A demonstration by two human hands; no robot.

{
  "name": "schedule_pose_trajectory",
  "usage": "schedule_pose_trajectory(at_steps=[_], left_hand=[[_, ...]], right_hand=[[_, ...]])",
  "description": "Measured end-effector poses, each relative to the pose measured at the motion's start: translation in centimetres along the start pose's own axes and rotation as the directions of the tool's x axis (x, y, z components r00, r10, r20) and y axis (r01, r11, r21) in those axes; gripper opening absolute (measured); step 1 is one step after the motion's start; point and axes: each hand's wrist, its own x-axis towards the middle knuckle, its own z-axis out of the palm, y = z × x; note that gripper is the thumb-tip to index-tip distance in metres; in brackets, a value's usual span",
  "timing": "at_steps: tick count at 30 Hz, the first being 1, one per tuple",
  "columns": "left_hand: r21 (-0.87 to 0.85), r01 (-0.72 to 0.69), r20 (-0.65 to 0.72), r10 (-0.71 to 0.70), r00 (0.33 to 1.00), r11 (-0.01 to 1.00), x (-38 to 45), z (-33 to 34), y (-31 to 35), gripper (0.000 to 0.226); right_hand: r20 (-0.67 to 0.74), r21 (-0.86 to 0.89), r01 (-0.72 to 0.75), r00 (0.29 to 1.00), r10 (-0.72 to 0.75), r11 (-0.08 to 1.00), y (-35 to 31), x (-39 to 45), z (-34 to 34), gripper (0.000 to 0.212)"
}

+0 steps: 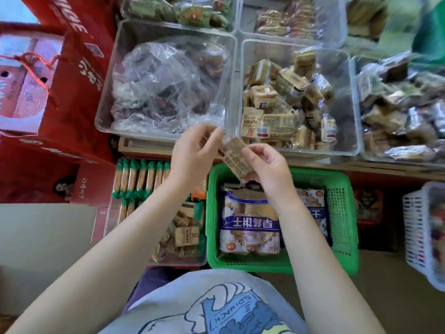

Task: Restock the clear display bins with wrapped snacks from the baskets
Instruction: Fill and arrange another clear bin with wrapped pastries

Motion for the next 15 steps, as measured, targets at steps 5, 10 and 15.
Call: schedule_pose_trajectory(at_steps=[5,10,15], left_hand=[[0.273,-0.233,0.09,0.216,0.972,0.933,5.5,5.3,3.1,0.044],[0.631,-0.372,0.363,0.165,0.917,0.68,6.8,9.9,0.0,0.062],[0.71,-0.396,0.304,0.253,0.918,0.583,6.8,10.4,-0.4,0.061]], right_hand=[[-0.561,-0.241,0.24,0.756,-0.337,0.94,-4.1,2.9,-6.8,0.021],[-0.293,-0.794,0.049,0.843,-0.451,0.606,-3.1,7.4,-11.3,0.039],[-0.142,-0.866,0.105,0.886,-0.442,0.49,0.1,8.6,-11.0,0.041]])
